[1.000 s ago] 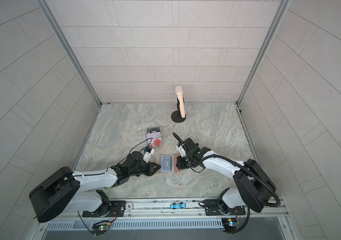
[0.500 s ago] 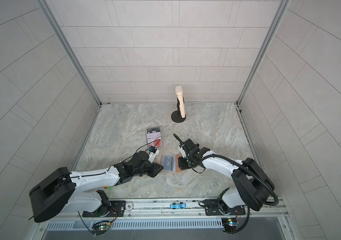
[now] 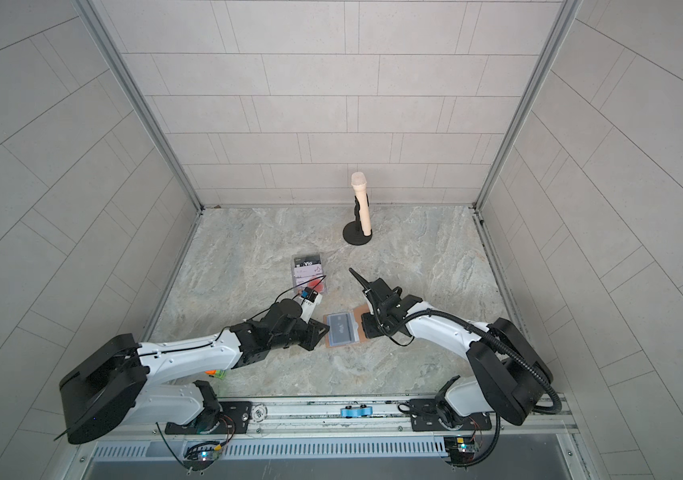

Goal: Take the credit cards out of the card holder
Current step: Place the card holder at the center of the table.

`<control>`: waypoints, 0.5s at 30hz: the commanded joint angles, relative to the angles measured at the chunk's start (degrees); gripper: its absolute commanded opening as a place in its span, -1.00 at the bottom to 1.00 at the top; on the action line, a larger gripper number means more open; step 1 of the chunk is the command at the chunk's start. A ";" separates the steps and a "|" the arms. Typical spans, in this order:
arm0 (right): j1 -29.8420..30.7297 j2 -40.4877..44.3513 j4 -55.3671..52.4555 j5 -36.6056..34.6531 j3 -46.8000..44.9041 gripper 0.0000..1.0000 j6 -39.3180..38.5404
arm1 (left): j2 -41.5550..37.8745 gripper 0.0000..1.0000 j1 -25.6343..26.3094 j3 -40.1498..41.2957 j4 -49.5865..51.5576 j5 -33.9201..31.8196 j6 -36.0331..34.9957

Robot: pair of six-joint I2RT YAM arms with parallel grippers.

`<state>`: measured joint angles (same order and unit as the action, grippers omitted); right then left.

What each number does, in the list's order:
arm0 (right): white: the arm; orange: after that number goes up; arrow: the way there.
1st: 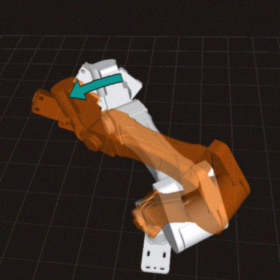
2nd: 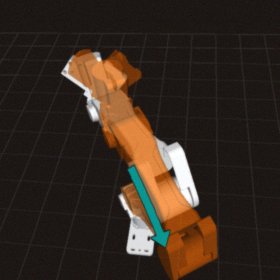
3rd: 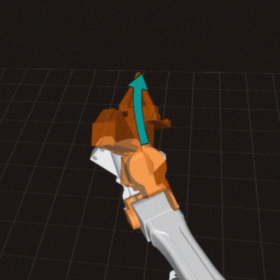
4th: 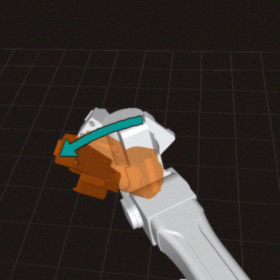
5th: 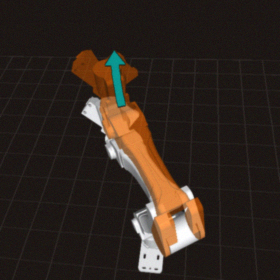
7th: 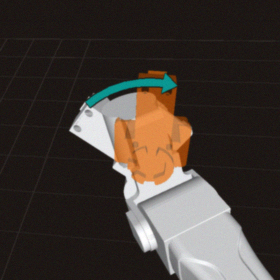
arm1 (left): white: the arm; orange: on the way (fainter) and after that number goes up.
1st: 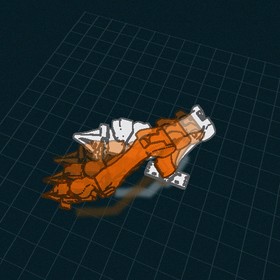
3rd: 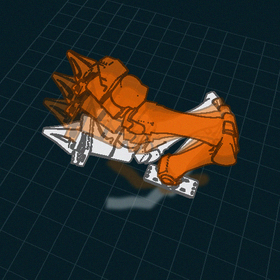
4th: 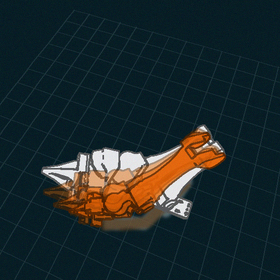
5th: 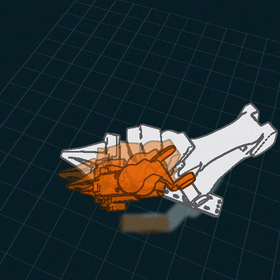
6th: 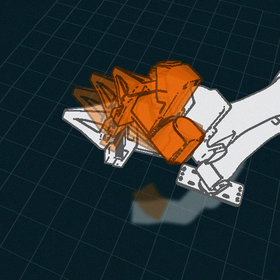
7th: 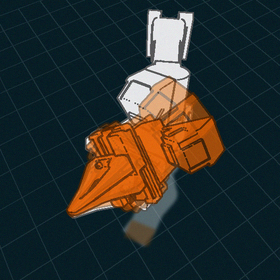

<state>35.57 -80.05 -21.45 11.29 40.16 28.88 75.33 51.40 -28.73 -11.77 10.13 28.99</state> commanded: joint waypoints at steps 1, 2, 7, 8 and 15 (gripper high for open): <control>-0.15 -0.73 -2.31 -3.58 0.76 -0.36 -0.32 | 1.53 -0.46 0.07 -0.61 -0.56 -0.68 -0.73; -0.15 -0.74 -2.56 -4.09 0.75 -0.34 -0.32 | 2.05 -0.46 0.08 -0.61 -1.03 -0.60 -0.66; -0.13 0.22 -4.95 -7.93 1.21 -0.28 -0.73 | 5.36 -0.47 0.04 -1.40 -3.42 0.15 -0.27; -0.15 0.47 -5.44 -8.55 1.23 -0.28 -0.93 | 5.87 -0.47 0.06 -1.40 -3.68 0.23 -0.14; 0.36 4.10 -9.70 -12.11 2.83 -0.20 -2.23 | 8.54 -0.50 0.02 -0.94 -6.38 -0.20 1.16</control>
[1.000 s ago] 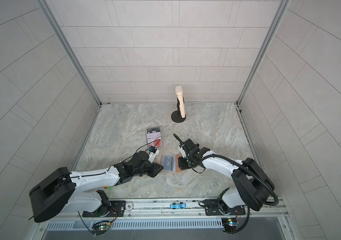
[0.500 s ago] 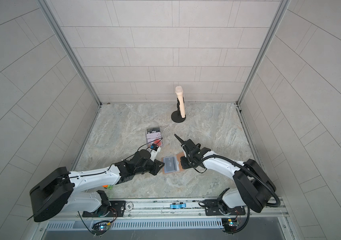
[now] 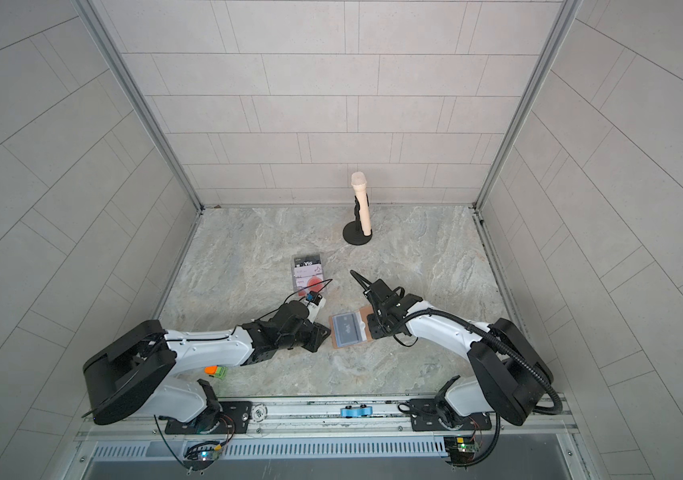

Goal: Take the credit cards out of the card holder
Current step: Place the card holder at the center of the table.

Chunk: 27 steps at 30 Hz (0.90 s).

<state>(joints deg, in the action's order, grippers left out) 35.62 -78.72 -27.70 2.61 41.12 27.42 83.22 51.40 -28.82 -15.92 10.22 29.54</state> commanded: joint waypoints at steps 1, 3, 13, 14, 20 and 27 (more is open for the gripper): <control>0.54 3.92 -3.87 -3.49 2.11 -0.20 -1.02 | 1.10 -0.50 0.05 -0.80 -2.63 -0.46 0.94; 0.90 6.51 -4.44 -3.19 2.56 -0.16 -1.66 | 1.97 -0.51 0.04 -0.71 -3.43 -0.63 1.43; 1.12 13.56 -2.39 6.75 4.24 -0.20 -1.31 | 6.32 -0.58 0.09 -0.04 -10.42 -0.42 5.09; 1.16 13.20 -1.04 8.22 3.87 -0.21 -0.58 | 6.60 -0.59 0.07 0.12 -11.20 -0.45 5.56; 2.71 8.19 3.51 9.65 3.26 -0.19 1.42 | 6.07 -0.66 0.06 2.39 -13.03 -2.29 7.11; 6.06 2.54 4.19 6.69 5.85 -0.09 1.75 | 5.95 -0.72 0.10 4.80 -13.58 -3.23 8.12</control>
<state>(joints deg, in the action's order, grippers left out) 40.73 -75.09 -24.38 11.11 45.21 28.29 89.58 51.40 -25.32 -28.23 8.34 36.69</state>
